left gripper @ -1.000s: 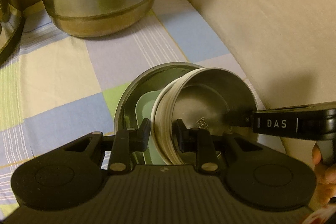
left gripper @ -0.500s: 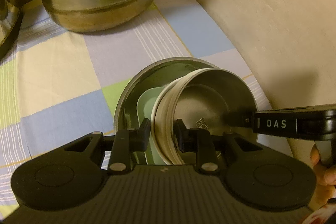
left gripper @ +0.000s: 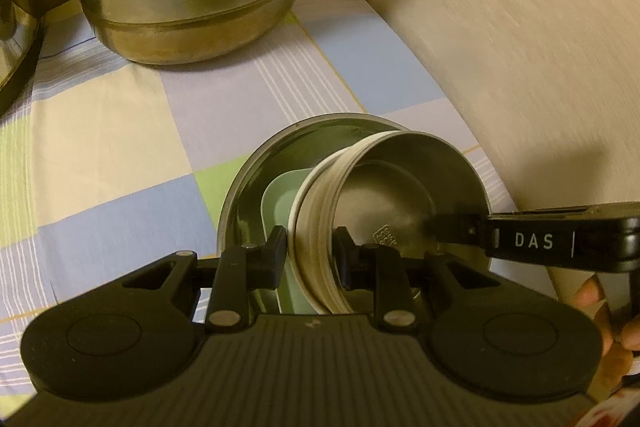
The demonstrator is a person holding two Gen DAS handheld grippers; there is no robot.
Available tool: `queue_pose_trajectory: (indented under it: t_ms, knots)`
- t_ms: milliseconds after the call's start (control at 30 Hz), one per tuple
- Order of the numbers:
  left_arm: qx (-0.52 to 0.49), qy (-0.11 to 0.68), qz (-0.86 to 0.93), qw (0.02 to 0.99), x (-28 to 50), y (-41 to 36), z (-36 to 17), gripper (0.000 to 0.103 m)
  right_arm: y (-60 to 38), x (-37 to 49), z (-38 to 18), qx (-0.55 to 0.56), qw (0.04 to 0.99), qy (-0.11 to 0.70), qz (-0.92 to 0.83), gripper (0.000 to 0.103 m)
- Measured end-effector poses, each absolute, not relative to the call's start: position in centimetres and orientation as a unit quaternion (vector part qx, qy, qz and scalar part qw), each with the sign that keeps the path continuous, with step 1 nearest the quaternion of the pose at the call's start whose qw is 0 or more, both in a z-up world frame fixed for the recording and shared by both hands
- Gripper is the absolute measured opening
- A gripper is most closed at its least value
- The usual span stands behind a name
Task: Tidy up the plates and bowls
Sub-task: 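Lower the bowl stack onto the green plate in the basin, then open the left gripper to release the bowl stack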
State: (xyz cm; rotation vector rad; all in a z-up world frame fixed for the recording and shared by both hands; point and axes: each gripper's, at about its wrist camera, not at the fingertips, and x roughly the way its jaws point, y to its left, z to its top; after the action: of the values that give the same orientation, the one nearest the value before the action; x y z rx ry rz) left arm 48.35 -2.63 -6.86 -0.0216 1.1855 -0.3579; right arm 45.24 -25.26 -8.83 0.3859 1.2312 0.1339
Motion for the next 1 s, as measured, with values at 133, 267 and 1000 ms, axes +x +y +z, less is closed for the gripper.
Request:
queue_pose_trajectory:
  t_ms: [133, 267, 1000]
  knots:
    - [-0.014, 0.554, -0.168, 0.815, 48.4, -2.5, -6.9, 0.023, -25.4, 44.9, -8.9, 0.185, 0.799, 0.568, 0.069, 0.016]
    - [-0.015, 0.552, -0.166, 0.817, 48.3, -2.4, -6.9, 0.023, -25.5, 44.4, -8.7, 0.188, 0.805, 0.558, 0.075, 0.019]
    - [-0.041, 0.527, -0.162, 0.833, 46.2, -1.2, -5.3, 0.023, -26.0, 39.2, -6.9, 0.232, 0.836, 0.493, 0.068, 0.020]
